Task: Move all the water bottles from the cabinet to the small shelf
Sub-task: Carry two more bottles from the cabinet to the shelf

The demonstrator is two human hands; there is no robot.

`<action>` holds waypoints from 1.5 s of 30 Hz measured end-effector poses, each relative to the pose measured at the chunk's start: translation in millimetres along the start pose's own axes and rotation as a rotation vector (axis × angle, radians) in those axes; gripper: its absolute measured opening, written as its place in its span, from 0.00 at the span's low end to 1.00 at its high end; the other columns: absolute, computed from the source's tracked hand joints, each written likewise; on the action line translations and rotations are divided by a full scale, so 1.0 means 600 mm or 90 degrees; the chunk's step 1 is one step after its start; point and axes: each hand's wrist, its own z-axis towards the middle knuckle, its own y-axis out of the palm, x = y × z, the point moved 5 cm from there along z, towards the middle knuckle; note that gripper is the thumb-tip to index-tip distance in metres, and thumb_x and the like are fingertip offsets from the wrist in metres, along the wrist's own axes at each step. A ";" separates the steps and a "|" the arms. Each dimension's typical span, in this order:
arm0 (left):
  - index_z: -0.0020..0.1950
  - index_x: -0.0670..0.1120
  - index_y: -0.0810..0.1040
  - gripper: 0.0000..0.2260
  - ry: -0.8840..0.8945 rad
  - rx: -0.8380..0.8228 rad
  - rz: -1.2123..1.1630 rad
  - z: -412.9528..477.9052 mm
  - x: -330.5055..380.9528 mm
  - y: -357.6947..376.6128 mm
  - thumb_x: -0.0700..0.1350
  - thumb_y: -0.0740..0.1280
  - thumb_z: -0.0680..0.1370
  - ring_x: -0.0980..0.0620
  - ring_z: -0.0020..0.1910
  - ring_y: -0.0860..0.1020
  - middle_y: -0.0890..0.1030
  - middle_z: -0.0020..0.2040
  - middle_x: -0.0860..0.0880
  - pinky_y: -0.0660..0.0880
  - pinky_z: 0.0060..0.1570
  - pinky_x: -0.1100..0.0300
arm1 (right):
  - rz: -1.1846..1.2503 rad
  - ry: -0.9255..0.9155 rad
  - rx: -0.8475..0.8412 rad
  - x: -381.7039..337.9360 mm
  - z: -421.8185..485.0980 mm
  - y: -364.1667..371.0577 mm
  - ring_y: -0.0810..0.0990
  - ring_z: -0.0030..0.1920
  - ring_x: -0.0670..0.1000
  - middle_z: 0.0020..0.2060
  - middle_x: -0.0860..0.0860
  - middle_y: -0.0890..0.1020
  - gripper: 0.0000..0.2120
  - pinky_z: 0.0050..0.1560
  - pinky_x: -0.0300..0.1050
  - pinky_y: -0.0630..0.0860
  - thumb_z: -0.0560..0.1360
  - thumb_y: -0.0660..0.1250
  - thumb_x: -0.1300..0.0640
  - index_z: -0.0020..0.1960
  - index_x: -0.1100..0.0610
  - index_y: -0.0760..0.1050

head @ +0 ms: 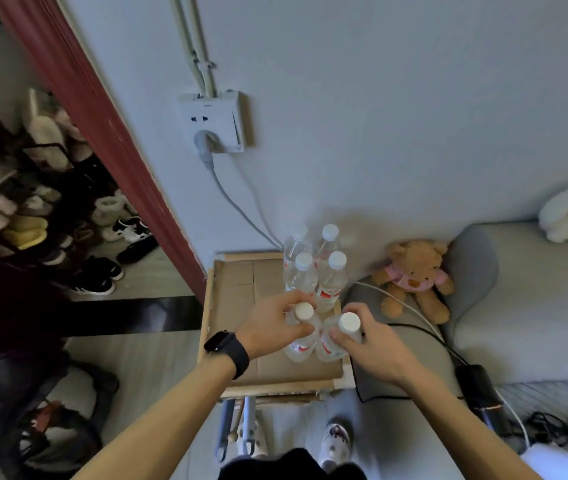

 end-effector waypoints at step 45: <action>0.66 0.61 0.68 0.33 -0.181 0.143 -0.159 0.007 -0.048 0.048 0.50 0.80 0.66 0.59 0.54 0.78 0.75 0.58 0.65 0.76 0.53 0.61 | 0.057 -0.109 -0.054 0.022 0.084 -0.033 0.81 0.50 0.38 0.55 0.37 0.80 0.26 0.47 0.27 0.74 0.68 0.77 0.47 0.58 0.32 0.68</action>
